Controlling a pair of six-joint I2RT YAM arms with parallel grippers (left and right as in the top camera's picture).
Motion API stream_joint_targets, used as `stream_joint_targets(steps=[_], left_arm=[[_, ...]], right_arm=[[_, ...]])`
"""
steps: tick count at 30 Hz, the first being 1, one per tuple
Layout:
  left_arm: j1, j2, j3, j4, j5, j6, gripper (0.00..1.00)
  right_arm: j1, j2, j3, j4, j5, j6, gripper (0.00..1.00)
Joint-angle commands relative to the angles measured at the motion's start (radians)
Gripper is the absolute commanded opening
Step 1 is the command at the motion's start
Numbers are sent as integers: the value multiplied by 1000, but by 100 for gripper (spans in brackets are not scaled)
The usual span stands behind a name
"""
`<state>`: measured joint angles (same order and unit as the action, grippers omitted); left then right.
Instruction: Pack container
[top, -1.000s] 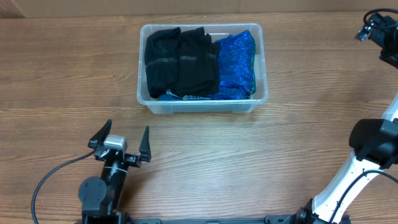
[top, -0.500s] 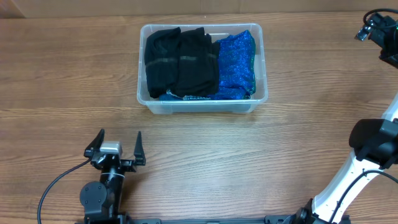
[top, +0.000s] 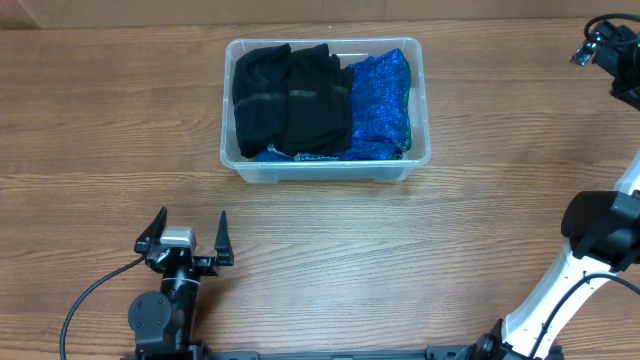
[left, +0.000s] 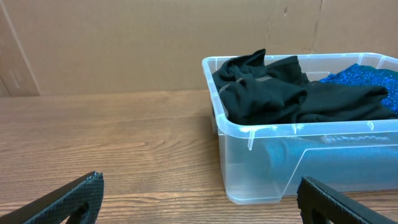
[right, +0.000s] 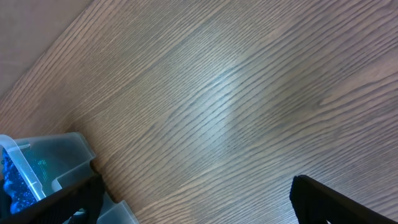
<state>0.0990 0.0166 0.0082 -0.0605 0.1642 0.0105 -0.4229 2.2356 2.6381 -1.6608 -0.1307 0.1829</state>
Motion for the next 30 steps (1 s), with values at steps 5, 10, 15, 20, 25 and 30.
stream_joint_targets(steps=[5, 10, 15, 20, 25, 30], left_arm=[[7, -12, -3, -2, -11, 20, 100], [7, -12, -3, -2, -11, 20, 100], [7, -12, -3, -2, -11, 20, 100], [7, -12, -3, -2, -11, 20, 100], [7, -12, -3, -2, -11, 20, 100], [7, -12, -3, -2, -11, 20, 100]], right_arm=[[59, -105, 26, 5, -1, 0, 100], [189, -347, 4, 6, -1, 0, 100], [367, -671, -257, 34, 27, -9, 100], [381, -1093, -848, 540, 24, -7, 100], [381, -1498, -1483, 1090, 25, -11, 100], [381, -1773, -1890, 1350, 26, -11, 100]])
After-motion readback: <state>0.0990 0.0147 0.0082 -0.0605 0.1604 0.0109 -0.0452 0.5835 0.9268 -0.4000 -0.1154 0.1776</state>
